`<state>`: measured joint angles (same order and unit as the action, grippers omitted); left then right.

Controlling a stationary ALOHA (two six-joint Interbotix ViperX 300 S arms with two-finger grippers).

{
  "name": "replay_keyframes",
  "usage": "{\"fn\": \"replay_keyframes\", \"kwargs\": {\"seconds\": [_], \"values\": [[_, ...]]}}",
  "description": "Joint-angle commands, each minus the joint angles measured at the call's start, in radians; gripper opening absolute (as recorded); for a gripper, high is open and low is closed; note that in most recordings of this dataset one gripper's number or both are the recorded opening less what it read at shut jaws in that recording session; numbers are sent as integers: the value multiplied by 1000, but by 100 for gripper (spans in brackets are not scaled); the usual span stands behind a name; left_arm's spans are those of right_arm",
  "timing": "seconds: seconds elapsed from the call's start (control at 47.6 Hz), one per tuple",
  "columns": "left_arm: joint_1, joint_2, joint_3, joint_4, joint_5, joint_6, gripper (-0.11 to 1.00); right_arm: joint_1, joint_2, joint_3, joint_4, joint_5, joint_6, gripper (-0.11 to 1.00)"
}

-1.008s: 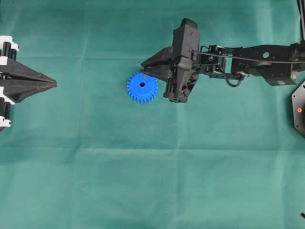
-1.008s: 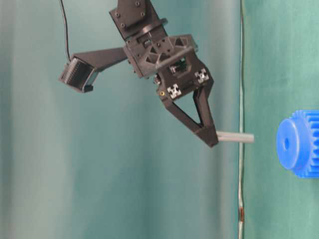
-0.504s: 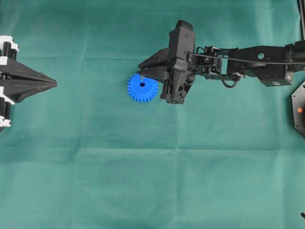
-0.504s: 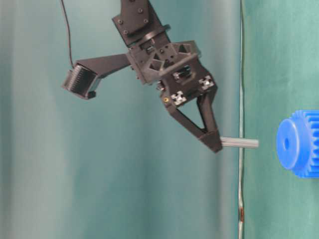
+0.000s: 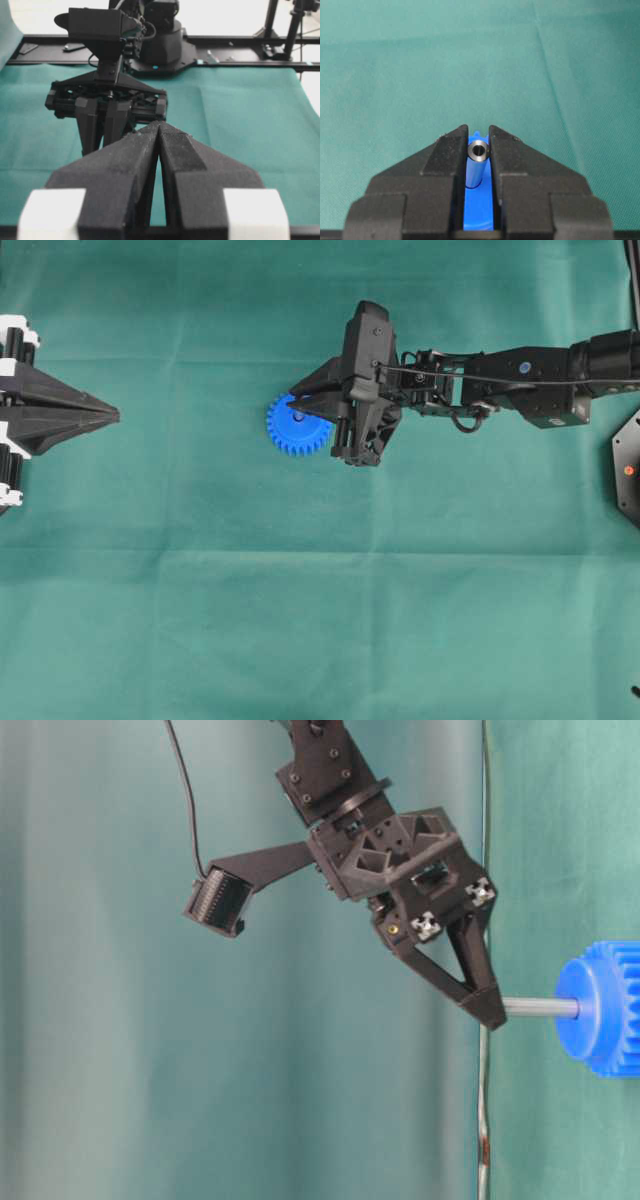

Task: Insert the shaft placed at a random location into the center hole of the medium gear at another random location.
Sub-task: 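Align the shaft over the gear hole and lower it in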

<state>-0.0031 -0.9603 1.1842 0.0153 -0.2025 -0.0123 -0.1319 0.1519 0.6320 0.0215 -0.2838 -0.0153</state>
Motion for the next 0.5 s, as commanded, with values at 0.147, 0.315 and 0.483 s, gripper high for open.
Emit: {"fn": "replay_keyframes", "kwargs": {"seconds": [0.147, 0.315, 0.483], "values": [[-2, 8, -28, 2, -3, -2, 0, 5, -8, -25, 5, -20, -5, 13], [-2, 8, -26, 2, -3, -2, 0, 5, 6, -25, 5, -26, -5, 13], [-2, 8, -28, 2, 3, -2, 0, 11, 26, -25, 5, -41, -5, 13]]}}
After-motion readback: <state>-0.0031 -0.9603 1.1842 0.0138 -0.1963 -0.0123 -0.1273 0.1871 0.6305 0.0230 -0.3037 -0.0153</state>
